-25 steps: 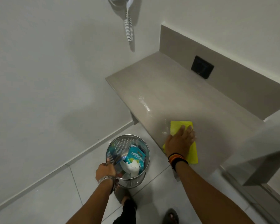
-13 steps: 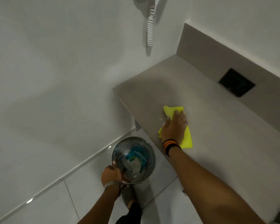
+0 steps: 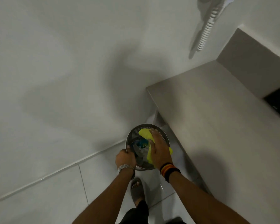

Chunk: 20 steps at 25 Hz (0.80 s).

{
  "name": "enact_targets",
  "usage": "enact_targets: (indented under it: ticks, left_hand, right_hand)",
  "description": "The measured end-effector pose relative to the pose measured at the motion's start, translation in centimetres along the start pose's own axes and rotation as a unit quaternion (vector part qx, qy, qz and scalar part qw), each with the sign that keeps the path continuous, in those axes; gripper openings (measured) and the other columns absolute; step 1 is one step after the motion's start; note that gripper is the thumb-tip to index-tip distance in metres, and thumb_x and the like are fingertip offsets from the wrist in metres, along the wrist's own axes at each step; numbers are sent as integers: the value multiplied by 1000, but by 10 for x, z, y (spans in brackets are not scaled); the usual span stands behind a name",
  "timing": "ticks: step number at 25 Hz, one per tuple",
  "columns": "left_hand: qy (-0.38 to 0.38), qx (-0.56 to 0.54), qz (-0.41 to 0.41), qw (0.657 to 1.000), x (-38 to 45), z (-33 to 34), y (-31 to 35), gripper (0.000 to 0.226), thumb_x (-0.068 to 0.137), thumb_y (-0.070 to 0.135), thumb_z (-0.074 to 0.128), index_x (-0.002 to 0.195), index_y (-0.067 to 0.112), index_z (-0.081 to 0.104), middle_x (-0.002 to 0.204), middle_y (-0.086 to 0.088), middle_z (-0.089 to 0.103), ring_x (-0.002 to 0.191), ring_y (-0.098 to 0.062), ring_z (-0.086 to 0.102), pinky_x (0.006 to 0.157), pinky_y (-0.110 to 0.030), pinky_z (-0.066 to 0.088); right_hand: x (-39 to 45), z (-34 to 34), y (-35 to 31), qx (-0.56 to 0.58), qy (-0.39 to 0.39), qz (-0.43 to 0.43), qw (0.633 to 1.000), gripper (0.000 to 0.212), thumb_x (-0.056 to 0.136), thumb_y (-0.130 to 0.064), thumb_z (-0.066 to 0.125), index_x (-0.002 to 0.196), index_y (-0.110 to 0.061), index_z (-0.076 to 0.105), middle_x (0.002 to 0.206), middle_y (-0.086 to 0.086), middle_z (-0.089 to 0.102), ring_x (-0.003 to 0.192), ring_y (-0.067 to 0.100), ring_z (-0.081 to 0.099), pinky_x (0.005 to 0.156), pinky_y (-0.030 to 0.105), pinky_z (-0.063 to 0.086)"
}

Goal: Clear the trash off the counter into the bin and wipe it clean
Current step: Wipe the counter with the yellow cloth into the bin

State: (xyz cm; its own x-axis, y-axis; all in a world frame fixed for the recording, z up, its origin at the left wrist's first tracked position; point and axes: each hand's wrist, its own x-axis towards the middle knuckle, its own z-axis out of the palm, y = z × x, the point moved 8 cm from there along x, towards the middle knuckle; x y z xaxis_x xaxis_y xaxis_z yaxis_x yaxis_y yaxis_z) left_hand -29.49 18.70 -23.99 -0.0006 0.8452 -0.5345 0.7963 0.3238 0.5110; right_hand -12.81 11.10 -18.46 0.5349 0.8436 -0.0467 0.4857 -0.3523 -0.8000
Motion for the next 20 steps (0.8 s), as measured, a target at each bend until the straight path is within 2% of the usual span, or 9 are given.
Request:
enact_targets:
  ticks: [3,5,9,11,12,14,16,18,20]
  left_hand:
    - [3,-5,-9,1000,-9,0,1,57,104,44,36,93,0,71,94,-21,73,88,-38,68,75,-36,53]
    - [5,-4,-5,1000,-18,2,5,56,104,42,35,94,-1,70,96,-22,73,86,-37,66,74,-35,50]
    - [13,-3,3,1000,-44,13,13,57,105,42,35,94,-2,70,93,-22,69,76,-30,56,69,-34,43]
    - [15,1,12,1000,-59,25,10,58,105,43,35,93,-2,70,91,-23,70,78,-34,61,72,-37,49]
    - [20,6,13,1000,-66,30,8,58,104,44,35,92,-2,70,92,-24,71,81,-37,64,76,-40,53]
    - [22,23,16,999,-83,46,5,58,104,44,36,94,-2,70,95,-27,71,86,-41,66,80,-44,55]
    - [19,33,13,999,-97,59,2,57,104,43,36,96,-3,70,97,-28,70,84,-39,64,77,-42,51]
    - [8,37,6,999,-105,75,-8,63,101,49,34,97,-3,69,95,-27,70,78,-34,61,74,-38,50]
    - [12,29,-2,999,-86,100,-38,82,86,70,25,92,1,70,85,-22,72,70,-35,68,74,-43,59]
  right_hand:
    - [0,-4,-2,-1,-7,-1,1000,44,106,-27,36,150,-23,35,156,-1,40,144,13,36,119,40,34]
    - [-6,-26,-10,11,29,1,1000,45,106,-29,36,150,-22,34,156,0,40,143,13,37,118,39,35]
    - [-42,-121,-12,47,178,-5,983,46,103,-27,39,148,-19,39,151,-7,43,135,4,42,109,9,32]
    - [-76,-183,21,52,268,40,961,47,101,-29,39,147,-18,41,147,-10,45,131,3,44,105,3,29]
    - [-97,-216,43,41,310,63,948,48,101,-30,39,147,-18,42,148,-8,46,132,6,44,107,7,30]
    - [-150,-280,95,-16,385,101,917,48,101,-29,39,147,-16,41,152,2,46,138,17,45,113,25,34]
    - [-198,-323,153,-61,418,160,892,49,101,-27,38,147,-12,40,154,11,44,141,26,42,116,37,34]
    - [-224,-335,202,-73,396,228,886,52,99,-27,38,148,-8,38,155,16,40,144,32,37,118,41,30]
    - [-224,-321,225,-108,349,255,895,51,99,-24,43,146,-3,41,156,20,37,146,36,31,121,48,25]
